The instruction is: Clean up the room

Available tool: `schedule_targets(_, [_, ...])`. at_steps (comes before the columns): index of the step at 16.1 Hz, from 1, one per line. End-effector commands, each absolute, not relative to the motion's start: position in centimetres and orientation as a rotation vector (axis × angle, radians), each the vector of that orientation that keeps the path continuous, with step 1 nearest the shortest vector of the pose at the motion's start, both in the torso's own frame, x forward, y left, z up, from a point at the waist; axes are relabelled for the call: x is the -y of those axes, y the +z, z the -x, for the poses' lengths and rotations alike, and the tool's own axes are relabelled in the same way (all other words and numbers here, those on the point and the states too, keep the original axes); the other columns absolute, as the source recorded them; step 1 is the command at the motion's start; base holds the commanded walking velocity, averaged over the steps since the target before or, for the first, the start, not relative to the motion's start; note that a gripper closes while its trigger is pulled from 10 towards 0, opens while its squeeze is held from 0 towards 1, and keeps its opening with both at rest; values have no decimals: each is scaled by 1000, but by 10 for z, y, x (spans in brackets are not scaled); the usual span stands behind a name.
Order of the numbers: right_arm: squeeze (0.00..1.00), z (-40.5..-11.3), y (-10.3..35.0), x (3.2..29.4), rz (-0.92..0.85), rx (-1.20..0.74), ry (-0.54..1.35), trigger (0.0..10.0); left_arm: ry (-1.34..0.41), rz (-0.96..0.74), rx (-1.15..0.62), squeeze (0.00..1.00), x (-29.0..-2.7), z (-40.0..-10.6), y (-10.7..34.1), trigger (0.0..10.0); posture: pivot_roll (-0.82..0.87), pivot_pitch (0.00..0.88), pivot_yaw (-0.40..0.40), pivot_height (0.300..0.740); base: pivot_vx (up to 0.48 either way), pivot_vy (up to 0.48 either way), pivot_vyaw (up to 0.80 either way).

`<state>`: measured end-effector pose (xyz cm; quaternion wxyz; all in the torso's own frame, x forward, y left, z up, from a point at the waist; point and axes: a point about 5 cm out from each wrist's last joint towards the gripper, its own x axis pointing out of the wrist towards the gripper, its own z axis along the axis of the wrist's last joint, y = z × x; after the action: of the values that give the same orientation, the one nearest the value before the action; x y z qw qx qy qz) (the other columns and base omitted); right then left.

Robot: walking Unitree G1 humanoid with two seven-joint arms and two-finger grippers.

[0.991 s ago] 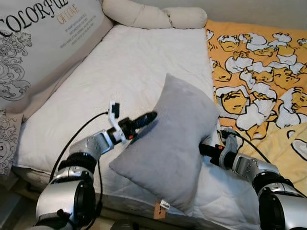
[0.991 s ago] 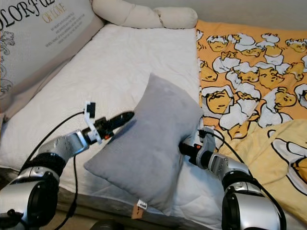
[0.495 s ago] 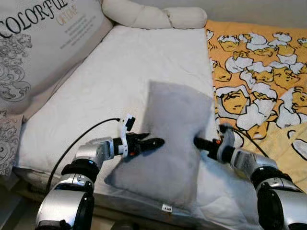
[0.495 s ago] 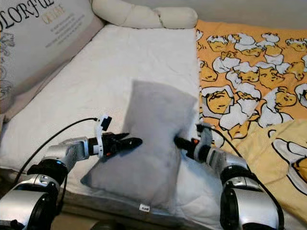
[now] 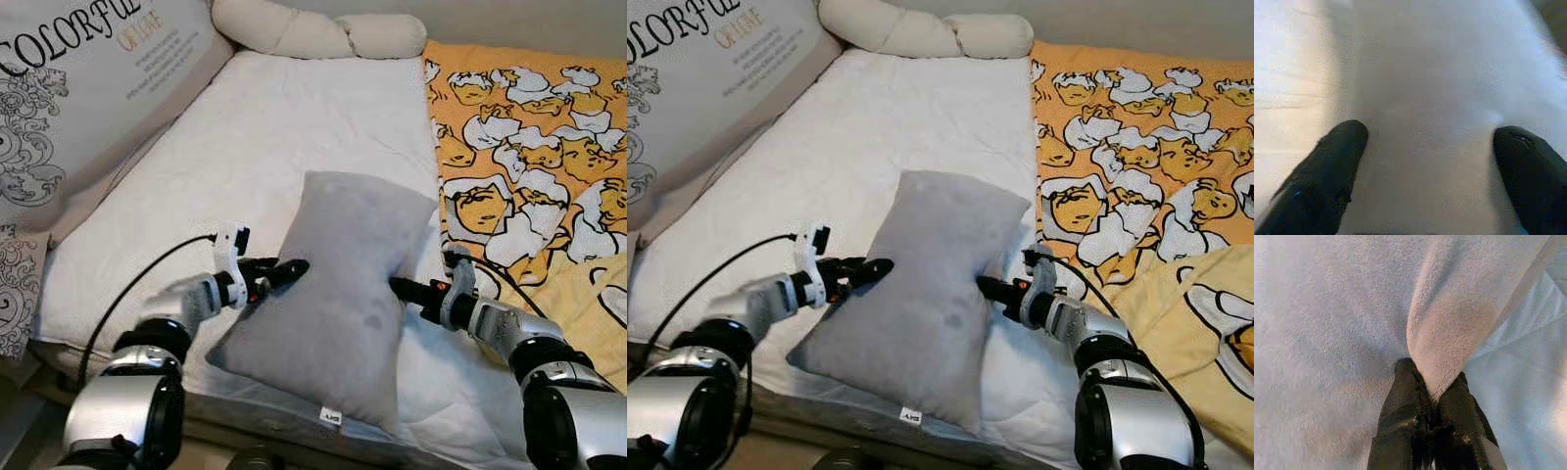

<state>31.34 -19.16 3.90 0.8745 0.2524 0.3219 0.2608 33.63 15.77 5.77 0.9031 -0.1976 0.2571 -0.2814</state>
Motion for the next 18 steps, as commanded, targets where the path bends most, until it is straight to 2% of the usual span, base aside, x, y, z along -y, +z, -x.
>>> schedule_targets(1, [0, -314, 41, 193, -498, -677, 569, 0, -468, 377, -509, 1000, -166, -343, 61, 10000, -16, 0, 50, 740, 0, 0, 0])
schedule_targets(2, [0, -310, 39, 194, -472, -697, 589, 0, -390, 423, -494, 1000, -170, -346, 62, 10000, -26, 0, 54, 740, 0, 0, 0])
schedule_targets(5, [0, -297, 26, 201, -401, -778, 600, 0, -494, 416, -505, 1000, -152, -345, 62, 10000, -41, 0, 57, 740, 0, 0, 0])
schedule_targets(8, [0, -287, 17, 214, -376, -821, 561, 0, -362, 501, -457, 1000, -152, -352, 66, 10000, -52, 0, 60, 740, 0, 0, 0])
schedule_targets(9, [0, -286, 16, 216, -375, -824, 558, 0, -427, 503, -474, 1000, -145, -350, 65, 10000, -54, 0, 61, 740, 0, 0, 0])
schedule_targets(10, [0, -285, 16, 217, -374, -821, 550, 0, -689, 525, -543, 1000, -121, -338, 61, 10000, -54, 0, 61, 740, 0, 0, 0])
schedule_targets(11, [0, -286, 17, 217, -374, -818, 550, 0, -771, 533, -562, 1000, -115, -334, 60, 10000, -57, 0, 64, 740, 0, 0, 0])
schedule_targets(13, [0, -289, 19, 215, -372, -805, 559, 0, -873, 470, -618, 1000, -109, -328, 56, 10000, -57, 0, 64, 740, 0, 0, 0])
schedule_targets(15, [0, -292, 21, 211, -368, -792, 573, 0, -875, 391, -646, 1000, -111, -326, 53, 10000, -48, 0, 59, 740, 0, 0, 0])
schedule_targets(16, [0, -294, 23, 208, -367, -783, 583, 0, -884, 380, -641, 1000, -113, -327, 54, 8471, -46, 0, 58, 740, 0, 0, 0])
schedule_targets(17, [0, -295, 24, 206, -367, -778, 587, 0, -889, 364, -634, 1000, -114, -328, 56, 4706, -46, 0, 58, 740, 0, 0, 0])
schedule_targets(18, [0, -298, 26, 203, -368, -769, 594, 0, -916, 327, -608, 1000, -116, -329, 59, 3294, -40, 0, 55, 740, 0, 0, 0])
